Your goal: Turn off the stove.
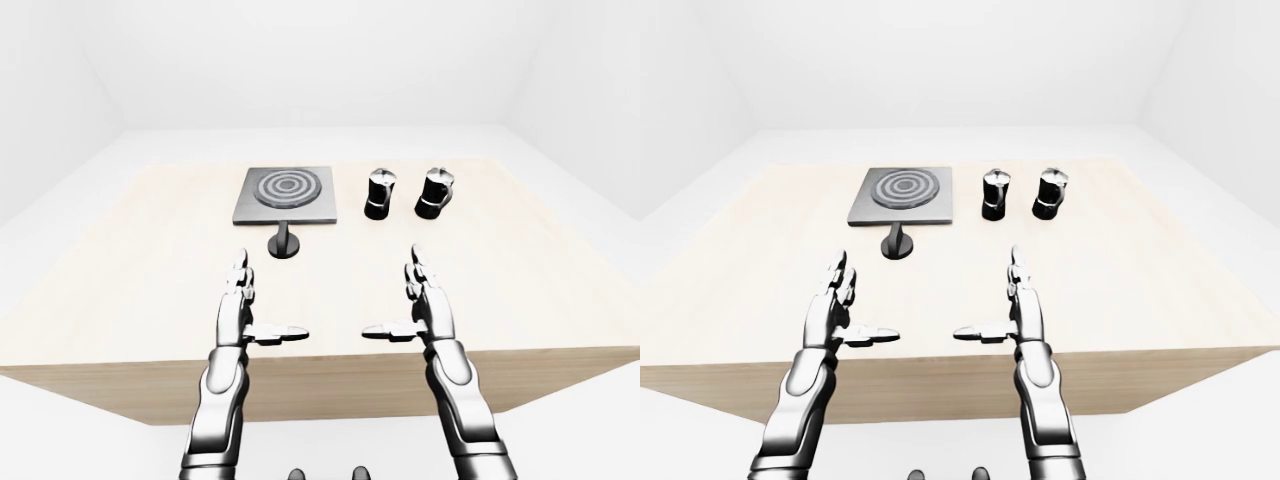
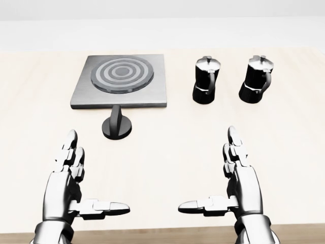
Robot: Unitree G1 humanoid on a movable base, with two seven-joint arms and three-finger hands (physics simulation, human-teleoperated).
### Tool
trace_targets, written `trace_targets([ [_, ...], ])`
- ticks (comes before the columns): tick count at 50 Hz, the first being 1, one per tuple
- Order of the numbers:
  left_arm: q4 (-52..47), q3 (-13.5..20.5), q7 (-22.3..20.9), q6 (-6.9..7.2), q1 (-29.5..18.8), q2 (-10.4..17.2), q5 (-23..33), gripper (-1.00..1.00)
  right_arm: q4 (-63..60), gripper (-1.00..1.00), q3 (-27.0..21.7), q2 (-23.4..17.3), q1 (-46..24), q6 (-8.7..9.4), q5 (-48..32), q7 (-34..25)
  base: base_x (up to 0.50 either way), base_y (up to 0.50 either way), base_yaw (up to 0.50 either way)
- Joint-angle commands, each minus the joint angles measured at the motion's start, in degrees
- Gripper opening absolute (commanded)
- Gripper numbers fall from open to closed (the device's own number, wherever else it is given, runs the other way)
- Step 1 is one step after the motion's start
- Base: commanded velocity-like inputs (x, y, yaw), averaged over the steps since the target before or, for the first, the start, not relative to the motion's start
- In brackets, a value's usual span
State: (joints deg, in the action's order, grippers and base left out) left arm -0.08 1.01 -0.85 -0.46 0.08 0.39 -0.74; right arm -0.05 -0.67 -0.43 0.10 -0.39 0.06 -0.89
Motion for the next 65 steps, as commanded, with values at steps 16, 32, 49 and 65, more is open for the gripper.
trace_targets([
  [16,0.06,1.44,-1.50,-2.33,0.40,0.61,-1.40,1.00,0.44,1.00,-1.02,-0.72,-0.04,-1.04,-0.88,-1.69,0.00,0.05,0.00],
  [32,-2.04,1.38,-1.72,-0.92,1.10,0.57,-1.66,1.00,0.00,1.00,-0.93,-0.63,-0.04,-0.67,-0.98,-1.81,0.00,0.16,0.00],
  [49,-0.51,1.41,-1.57,-1.90,0.51,0.59,-1.45,1.00,0.36,1.00,-0.96,-0.70,-0.17,-0.96,-0.95,-1.93,0.00,0.16,0.00],
  [65,-1.28,1.32,-1.44,-1.54,0.77,0.56,-1.37,1.00,-0.03,1.00,-0.85,-0.64,-0.17,-0.47,-1.08,-1.91,0.00,0.16,0.00],
])
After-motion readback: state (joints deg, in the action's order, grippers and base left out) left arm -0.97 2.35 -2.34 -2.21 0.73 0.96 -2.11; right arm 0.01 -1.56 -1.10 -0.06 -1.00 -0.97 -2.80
